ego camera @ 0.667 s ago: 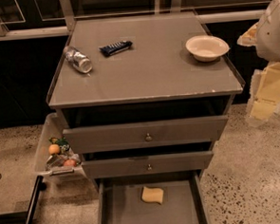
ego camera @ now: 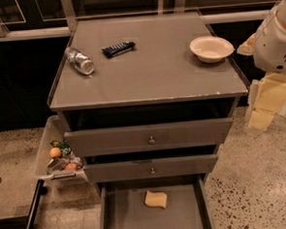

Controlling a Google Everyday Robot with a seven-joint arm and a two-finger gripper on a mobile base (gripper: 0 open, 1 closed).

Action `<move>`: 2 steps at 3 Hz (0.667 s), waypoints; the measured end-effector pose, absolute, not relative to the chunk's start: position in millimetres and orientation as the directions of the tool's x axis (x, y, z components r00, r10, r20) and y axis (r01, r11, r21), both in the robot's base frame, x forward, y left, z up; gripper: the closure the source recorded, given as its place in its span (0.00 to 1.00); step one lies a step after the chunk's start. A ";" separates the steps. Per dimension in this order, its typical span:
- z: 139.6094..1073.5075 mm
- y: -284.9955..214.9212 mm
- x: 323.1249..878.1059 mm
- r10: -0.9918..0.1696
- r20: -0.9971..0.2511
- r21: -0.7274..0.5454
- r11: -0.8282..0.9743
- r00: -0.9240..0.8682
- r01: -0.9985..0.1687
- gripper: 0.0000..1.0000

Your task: Pick sponge from bottom drawer and place on counter

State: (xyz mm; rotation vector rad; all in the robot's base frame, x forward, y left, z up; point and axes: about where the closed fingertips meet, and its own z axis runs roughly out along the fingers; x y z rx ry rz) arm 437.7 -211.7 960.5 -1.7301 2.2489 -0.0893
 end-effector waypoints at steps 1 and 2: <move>919.7 -203.1 431.5 -0.954 -0.196 -0.189 0.263 -0.226 -0.946 0.00; 865.5 -195.1 424.3 -0.960 -0.209 -0.170 0.224 -0.187 -0.960 0.00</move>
Offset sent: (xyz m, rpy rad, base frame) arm -0.0131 0.0260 -0.1705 0.0518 0.0518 0.1186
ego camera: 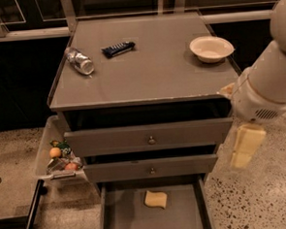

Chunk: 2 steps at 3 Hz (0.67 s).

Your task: Pick sponge from bottom drawer and place on counter

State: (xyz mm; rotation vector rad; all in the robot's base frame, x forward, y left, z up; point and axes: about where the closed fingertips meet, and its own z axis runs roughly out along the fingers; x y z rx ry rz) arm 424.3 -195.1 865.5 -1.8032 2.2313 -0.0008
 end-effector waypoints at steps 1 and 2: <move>804.5 -190.6 424.3 -0.962 -0.238 -0.175 0.181 -0.137 -0.968 0.00; 741.0 -192.4 429.7 -0.967 -0.234 -0.129 0.137 -0.104 -0.982 0.00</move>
Offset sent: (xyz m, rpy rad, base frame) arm 0.0111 -0.0058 -0.2088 0.0443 0.1459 0.0638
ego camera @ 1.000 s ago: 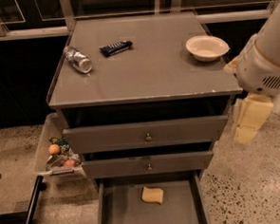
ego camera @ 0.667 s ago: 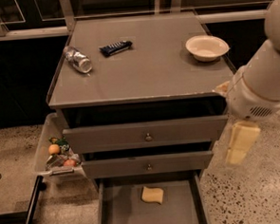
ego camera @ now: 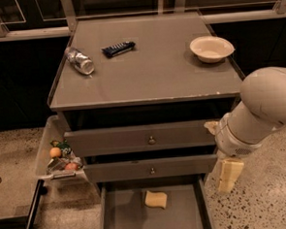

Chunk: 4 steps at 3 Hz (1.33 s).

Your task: Pick sponge from bottom drawer and place on counter

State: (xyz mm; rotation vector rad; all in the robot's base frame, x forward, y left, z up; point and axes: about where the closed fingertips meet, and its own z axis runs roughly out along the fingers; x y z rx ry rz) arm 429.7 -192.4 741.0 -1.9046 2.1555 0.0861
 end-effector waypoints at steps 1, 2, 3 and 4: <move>746.4 -191.9 429.8 -0.968 -0.231 -0.140 0.129 -0.094 -0.982 0.00; 733.1 -191.9 430.9 -0.963 -0.248 -0.109 0.140 -0.109 -0.984 0.00; 681.1 -200.0 433.1 -0.942 -0.302 -0.068 0.174 -0.145 -0.982 0.00; 617.9 -203.4 443.3 -0.917 -0.377 -0.088 0.178 -0.133 -0.980 0.00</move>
Offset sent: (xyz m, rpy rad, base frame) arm 0.0040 -0.0010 -0.0248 0.0450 0.0548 -0.0157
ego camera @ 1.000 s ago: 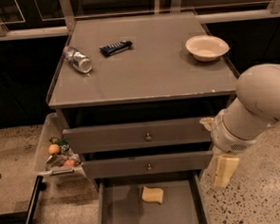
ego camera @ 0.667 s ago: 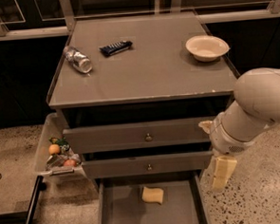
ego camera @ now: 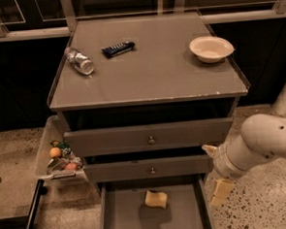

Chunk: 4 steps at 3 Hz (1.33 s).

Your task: Pick sponge from bottom drawer and place on counter

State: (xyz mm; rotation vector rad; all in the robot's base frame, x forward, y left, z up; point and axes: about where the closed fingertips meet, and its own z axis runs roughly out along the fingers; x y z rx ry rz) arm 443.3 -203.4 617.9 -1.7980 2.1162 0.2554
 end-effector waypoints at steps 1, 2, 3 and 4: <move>556.0 -200.9 449.4 -0.894 -0.440 -0.139 0.166 -0.089 -0.976 0.00; 490.4 -192.6 448.7 -0.867 -0.491 -0.125 0.166 -0.085 -0.978 0.00; 489.3 -192.3 448.5 -0.867 -0.491 -0.124 0.167 -0.085 -0.978 0.00; 452.3 -188.6 453.9 -0.856 -0.502 -0.095 0.199 -0.126 -0.975 0.00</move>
Offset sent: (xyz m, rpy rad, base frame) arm 0.0113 0.0121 -0.1832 0.1665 -0.0846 0.0309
